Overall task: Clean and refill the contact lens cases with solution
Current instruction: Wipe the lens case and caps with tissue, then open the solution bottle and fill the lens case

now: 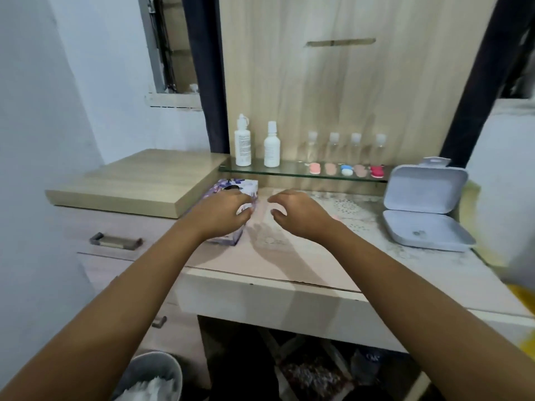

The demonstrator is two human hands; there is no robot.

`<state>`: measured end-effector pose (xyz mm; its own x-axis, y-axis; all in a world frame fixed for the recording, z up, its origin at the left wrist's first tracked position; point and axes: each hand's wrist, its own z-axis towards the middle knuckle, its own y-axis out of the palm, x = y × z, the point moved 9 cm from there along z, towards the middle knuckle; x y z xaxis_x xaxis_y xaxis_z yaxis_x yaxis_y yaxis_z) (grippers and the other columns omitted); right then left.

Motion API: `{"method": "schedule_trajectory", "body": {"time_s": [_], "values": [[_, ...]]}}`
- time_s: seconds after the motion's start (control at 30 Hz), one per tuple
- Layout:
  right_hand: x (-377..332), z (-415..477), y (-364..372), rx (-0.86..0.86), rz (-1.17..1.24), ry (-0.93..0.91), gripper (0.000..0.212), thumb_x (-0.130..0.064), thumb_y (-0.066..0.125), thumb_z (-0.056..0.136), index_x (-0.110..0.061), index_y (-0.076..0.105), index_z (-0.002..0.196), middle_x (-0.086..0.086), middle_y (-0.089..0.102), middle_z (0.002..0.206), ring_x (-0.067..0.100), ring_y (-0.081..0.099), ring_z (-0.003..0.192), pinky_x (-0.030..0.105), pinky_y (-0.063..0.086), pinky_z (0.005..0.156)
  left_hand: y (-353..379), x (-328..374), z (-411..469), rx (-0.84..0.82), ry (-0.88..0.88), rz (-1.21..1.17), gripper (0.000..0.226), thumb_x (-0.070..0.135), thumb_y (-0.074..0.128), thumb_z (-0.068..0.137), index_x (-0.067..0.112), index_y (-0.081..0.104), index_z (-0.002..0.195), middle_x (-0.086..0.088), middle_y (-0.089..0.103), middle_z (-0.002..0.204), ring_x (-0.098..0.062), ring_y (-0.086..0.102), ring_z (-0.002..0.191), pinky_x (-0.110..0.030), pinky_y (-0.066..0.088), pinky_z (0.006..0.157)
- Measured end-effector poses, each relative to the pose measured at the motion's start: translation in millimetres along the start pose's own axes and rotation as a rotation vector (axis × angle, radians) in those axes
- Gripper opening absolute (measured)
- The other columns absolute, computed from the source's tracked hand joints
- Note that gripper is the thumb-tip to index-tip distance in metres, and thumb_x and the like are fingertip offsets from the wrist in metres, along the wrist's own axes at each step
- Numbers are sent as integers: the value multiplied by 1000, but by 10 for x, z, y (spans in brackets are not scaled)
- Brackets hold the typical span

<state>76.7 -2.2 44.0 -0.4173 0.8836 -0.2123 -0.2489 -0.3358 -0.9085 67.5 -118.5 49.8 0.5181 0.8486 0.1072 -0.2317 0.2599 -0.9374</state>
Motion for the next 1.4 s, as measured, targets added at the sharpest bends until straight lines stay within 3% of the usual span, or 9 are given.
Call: {"method": "schedule_trajectory", "body": {"time_s": [0.27,0.73,0.83,1.07,1.17,1.3,1.4], "values": [[884,-387,-153,-7,-41,214,38,-25,45,95,-16,50,131,4,48,136,21,44,124,32,38,99,505,616,500,-84,96,-81,39,34,40,98,19,50,132,-1,50,134,-19,44,124,-35,37,102],[1719,-726,172,31,-6,443,38,-24,53,90,-12,56,126,13,58,122,30,52,114,35,44,91,1349,824,796,-120,144,-108,39,30,43,95,16,52,130,-5,50,132,-24,47,117,-37,42,94],[1778,-727,232,123,-2,495,37,-31,56,86,-17,59,120,10,61,112,30,55,107,39,47,87,1433,805,837,-101,135,-91,38,30,44,95,16,53,129,-4,51,131,-25,47,118,-35,41,92],[1905,-716,302,204,28,567,34,-40,55,85,-33,60,118,-4,58,117,22,48,114,37,35,92,1507,745,852,-33,115,-148,42,37,39,90,15,61,118,-1,57,120,-24,53,109,-36,45,87],[1918,-720,328,204,32,556,28,-42,53,86,-38,62,112,-7,57,115,19,46,112,37,32,91,1552,725,856,-50,109,-161,38,35,41,93,16,59,121,1,55,124,-20,51,113,-36,42,92],[1918,-723,337,211,26,542,25,-41,52,87,-38,62,109,-8,57,113,17,45,109,35,30,87,1506,660,900,-109,33,-336,36,30,46,95,17,55,128,2,50,132,-15,47,120,-24,35,97],[1905,-724,334,218,13,521,25,-40,50,88,-37,62,110,-10,56,112,15,45,108,33,28,83,1208,556,1009,39,-45,-452,34,27,47,96,16,56,126,1,52,130,-13,47,118,-18,31,90]]}}
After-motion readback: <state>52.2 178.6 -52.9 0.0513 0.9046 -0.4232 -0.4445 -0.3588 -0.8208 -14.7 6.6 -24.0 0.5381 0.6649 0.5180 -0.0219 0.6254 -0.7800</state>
